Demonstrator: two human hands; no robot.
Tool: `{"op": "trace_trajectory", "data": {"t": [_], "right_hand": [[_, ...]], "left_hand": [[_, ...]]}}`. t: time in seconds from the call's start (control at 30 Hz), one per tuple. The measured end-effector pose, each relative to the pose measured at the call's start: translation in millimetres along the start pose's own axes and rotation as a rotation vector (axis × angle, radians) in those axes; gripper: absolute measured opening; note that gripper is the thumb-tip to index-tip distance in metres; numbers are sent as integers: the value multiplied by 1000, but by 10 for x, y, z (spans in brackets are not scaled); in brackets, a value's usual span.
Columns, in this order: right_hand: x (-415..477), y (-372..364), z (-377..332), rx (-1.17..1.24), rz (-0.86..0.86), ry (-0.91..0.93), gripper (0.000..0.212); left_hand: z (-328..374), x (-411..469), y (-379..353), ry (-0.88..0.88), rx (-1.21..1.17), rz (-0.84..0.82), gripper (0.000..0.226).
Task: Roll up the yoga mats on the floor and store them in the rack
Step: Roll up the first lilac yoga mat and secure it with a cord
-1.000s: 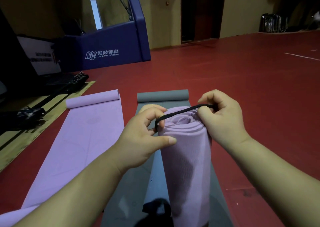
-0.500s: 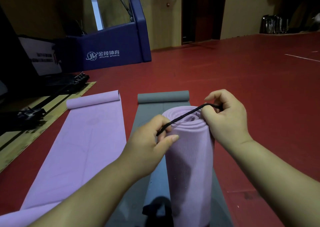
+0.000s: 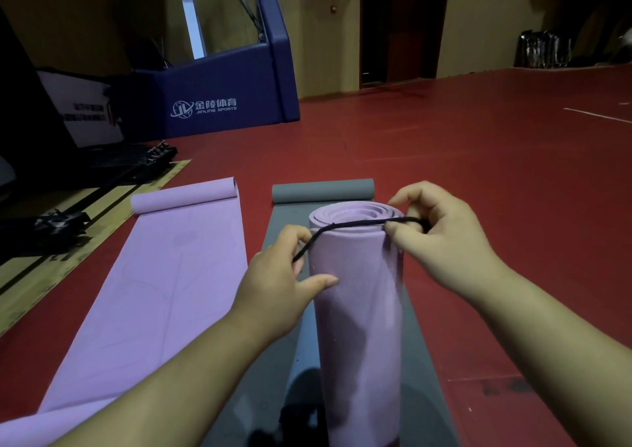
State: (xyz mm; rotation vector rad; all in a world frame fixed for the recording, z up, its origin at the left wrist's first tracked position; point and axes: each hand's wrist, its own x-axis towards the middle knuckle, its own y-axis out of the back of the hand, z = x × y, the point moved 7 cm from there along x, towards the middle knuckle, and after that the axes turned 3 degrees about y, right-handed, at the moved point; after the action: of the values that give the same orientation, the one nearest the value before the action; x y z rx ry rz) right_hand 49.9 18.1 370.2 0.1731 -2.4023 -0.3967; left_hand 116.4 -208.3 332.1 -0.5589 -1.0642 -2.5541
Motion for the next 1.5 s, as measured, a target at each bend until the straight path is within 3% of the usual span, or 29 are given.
{"op": "trace_trajectory", "data": {"t": [0.13,0.27,0.4,0.57,0.63,0.73,0.83,0.9,0.97,1.23,1.5], "right_hand": [[-119,-221,123,-19,-193,-31,55],[-160,-221,123,-215,-97,8,66],[-153,-249,181,-213,-94,10,62],[-300,-357,450,-185,-209,-49,52],[-395,-433,588,-156,-288,-87,57],[-517,-481,745,-137,-352,-121,73],[-701,-542,874,-210,-451,-118,101],[-860,-618,1004,-273,-531,-141,129],[-1005,-678,1127,-319,-571,-171,141],[-1435,-742,1423,-363,-642,-227,144],[-1403,-797,1448,-251,-566,-256,146]], "left_hand": [[-78,51,5,7,12,-17,49],[-8,53,-46,-34,11,-54,48],[-37,60,-54,-68,54,-49,51],[-126,-42,-125,-175,93,-15,38],[-222,-106,-175,-183,96,-56,53],[-424,-243,-344,-138,159,-239,104],[-658,-391,-532,-42,195,-395,133],[-807,-466,-611,24,164,-435,138],[-937,-548,-671,64,159,-467,141],[-1270,-924,-988,161,74,-573,145],[-1221,-856,-1155,206,12,-591,147]]}}
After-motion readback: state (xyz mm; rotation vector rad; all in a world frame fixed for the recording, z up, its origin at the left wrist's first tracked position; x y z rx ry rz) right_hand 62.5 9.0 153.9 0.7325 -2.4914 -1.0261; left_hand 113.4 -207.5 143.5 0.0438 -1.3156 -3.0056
